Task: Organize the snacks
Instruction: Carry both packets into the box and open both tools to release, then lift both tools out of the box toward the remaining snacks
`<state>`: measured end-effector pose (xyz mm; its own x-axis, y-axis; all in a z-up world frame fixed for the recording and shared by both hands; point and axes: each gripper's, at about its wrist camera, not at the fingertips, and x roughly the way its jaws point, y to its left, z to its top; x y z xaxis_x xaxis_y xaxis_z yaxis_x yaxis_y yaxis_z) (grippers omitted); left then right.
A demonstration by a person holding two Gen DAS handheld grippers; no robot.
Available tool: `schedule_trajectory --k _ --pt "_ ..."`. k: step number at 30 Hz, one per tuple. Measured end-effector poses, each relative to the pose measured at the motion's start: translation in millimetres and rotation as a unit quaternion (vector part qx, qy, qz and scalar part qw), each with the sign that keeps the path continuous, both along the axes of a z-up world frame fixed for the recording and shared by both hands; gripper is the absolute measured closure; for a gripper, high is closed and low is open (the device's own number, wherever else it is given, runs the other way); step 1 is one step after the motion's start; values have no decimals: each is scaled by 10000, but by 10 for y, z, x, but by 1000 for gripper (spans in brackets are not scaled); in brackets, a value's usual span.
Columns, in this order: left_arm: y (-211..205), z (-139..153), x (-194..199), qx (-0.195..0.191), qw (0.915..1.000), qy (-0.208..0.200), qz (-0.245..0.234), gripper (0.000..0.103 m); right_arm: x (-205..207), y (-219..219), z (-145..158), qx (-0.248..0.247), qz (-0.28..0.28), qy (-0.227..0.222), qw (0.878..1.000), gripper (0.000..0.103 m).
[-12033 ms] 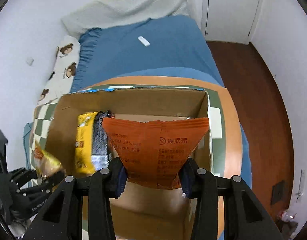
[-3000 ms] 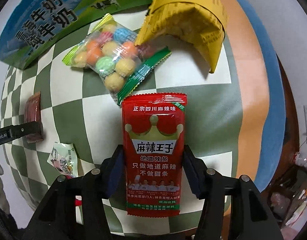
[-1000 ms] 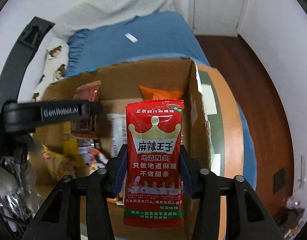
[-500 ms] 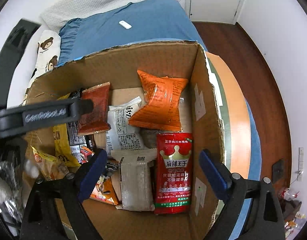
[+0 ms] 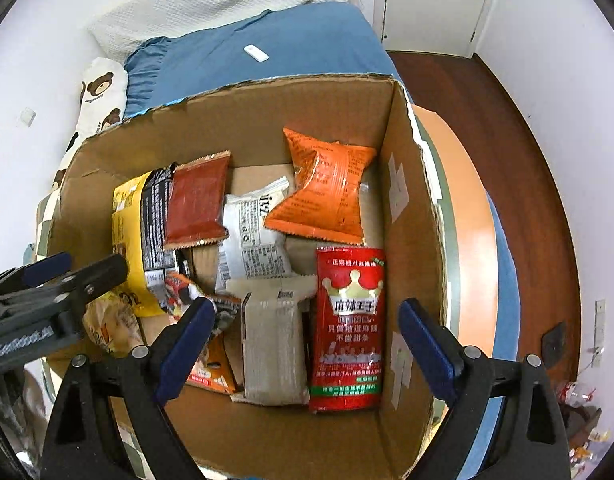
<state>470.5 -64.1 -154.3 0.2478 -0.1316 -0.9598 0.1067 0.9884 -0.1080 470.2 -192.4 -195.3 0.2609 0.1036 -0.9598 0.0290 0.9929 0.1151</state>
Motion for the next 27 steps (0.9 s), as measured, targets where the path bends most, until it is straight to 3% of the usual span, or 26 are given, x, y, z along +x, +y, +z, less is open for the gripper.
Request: schedule_trajectory --k 10,27 --pt "152 468 -562 74 9966 -819 80 8 -395 54 255 -99 136 -471 9987 8" --pt "256 1222 -1693 -42 9821 -1884 63 8 -1592 89 1206 -303 338 -1833 9820 8"
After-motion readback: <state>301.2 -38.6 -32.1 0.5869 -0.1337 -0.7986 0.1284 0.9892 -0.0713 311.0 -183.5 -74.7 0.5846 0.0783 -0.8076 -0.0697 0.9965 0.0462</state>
